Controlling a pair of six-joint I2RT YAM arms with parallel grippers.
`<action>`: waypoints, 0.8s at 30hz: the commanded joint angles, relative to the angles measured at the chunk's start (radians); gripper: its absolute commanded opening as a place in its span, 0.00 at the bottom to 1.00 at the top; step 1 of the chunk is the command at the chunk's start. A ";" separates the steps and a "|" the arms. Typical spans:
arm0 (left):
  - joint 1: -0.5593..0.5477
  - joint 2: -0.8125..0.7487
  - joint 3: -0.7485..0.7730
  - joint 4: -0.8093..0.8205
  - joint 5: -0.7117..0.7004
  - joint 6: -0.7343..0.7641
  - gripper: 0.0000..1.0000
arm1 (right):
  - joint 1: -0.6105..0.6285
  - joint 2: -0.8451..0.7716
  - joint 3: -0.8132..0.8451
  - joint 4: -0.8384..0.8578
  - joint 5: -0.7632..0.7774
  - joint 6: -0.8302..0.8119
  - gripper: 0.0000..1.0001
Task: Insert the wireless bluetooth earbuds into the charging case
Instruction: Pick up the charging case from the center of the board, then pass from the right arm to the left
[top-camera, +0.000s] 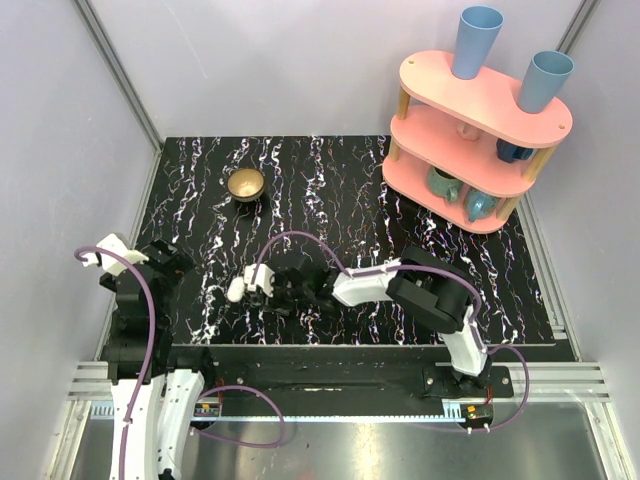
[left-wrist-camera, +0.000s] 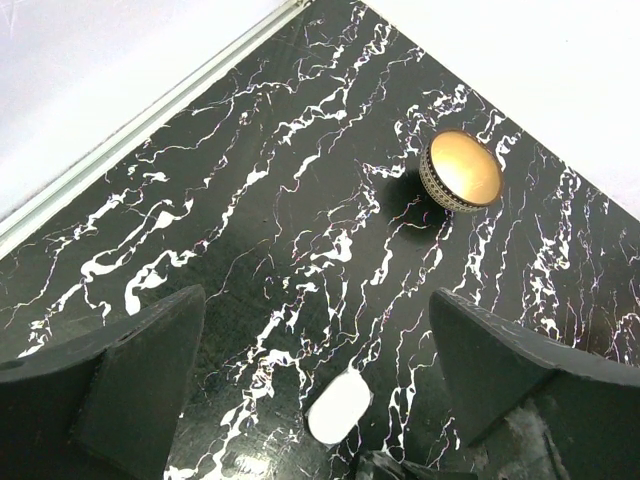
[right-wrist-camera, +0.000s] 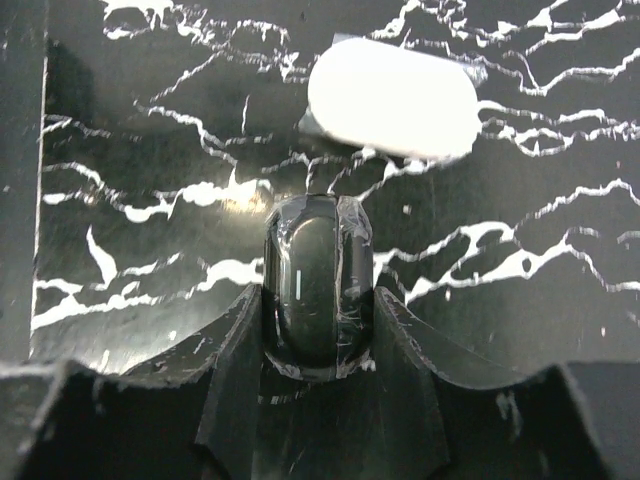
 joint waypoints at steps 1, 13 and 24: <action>0.006 0.013 0.001 0.043 0.046 0.003 0.99 | 0.010 -0.174 -0.084 0.102 0.067 0.024 0.21; 0.008 0.110 -0.039 0.192 0.556 0.098 0.99 | 0.010 -0.538 -0.266 0.105 0.279 -0.005 0.14; 0.009 0.189 -0.136 0.583 1.273 0.010 0.99 | 0.010 -0.779 -0.414 0.100 0.396 -0.005 0.14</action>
